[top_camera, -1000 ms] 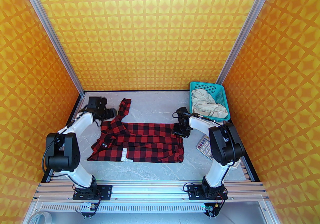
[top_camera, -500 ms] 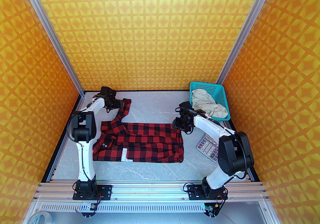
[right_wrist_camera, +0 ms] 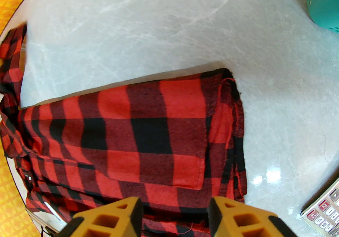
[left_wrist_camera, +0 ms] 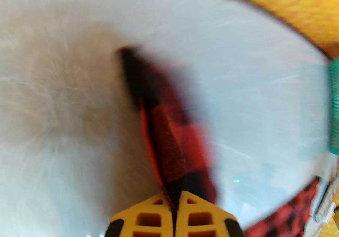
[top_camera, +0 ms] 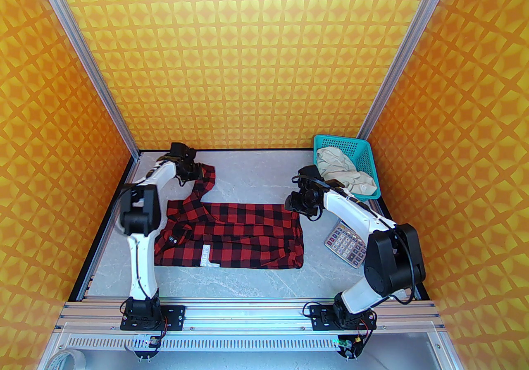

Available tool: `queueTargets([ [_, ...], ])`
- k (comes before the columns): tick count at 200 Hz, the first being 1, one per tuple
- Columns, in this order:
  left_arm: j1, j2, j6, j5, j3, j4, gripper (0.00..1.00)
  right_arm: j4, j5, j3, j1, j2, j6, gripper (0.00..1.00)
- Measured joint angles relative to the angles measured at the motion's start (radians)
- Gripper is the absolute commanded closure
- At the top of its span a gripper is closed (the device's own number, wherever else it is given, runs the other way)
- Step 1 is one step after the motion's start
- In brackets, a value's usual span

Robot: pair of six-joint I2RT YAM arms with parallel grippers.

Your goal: Fold and stack the mixed laundry pile

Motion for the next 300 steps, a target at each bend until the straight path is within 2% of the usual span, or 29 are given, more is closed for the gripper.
queueTargets([
  [21, -0.065, -0.269, -0.013, -0.001, -0.166, 0.099, 1.0, 0.014, -0.008, 0.0, 0.0, -0.023, 0.0, 0.53],
  [27, -0.087, -0.331, -0.015, -0.002, -0.211, 0.127, 0.97, 0.018, -0.011, 0.0, 0.0, -0.027, 0.0, 0.53],
  [44, -0.18, -0.505, -0.028, -0.014, -0.362, 0.201, 0.82, 0.027, -0.02, -0.004, 0.0, -0.039, 0.0, 0.53],
  [67, -0.33, -0.656, -0.068, -0.051, -0.599, 0.269, 0.46, 0.045, -0.032, -0.029, 0.0, -0.053, 0.0, 0.51],
  [97, -0.525, -0.744, -0.133, -0.071, -0.867, 0.295, 0.4, 0.058, -0.05, -0.072, 0.0, -0.067, 0.0, 0.5],
  [114, -0.57, -0.772, -0.146, -0.074, -0.929, 0.28, 0.41, 0.071, -0.077, -0.094, 0.0, -0.068, 0.0, 0.49],
  [131, -0.549, -0.809, -0.149, -0.086, -0.933, 0.264, 0.42, 0.095, -0.119, -0.118, 0.004, -0.068, 0.0, 0.48],
  [158, -0.438, -0.81, -0.143, -0.1, -0.85, 0.208, 0.43, 0.124, -0.154, -0.126, 0.05, -0.066, 0.004, 0.47],
  [183, -0.313, -0.724, -0.134, -0.103, -0.729, 0.174, 0.46, 0.14, -0.162, -0.081, 0.119, -0.02, 0.003, 0.47],
  [216, -0.187, -0.583, -0.134, -0.099, -0.65, 0.161, 0.49, 0.127, -0.146, 0.079, 0.158, 0.16, -0.043, 0.47],
  [252, -0.122, -0.496, -0.134, -0.095, -0.644, 0.146, 0.51, 0.067, -0.093, 0.208, 0.18, 0.314, -0.121, 0.49],
  [300, -0.074, -0.502, -0.134, -0.083, -0.674, 0.141, 0.51, 0.039, -0.088, 0.249, 0.182, 0.44, -0.146, 0.53],
])
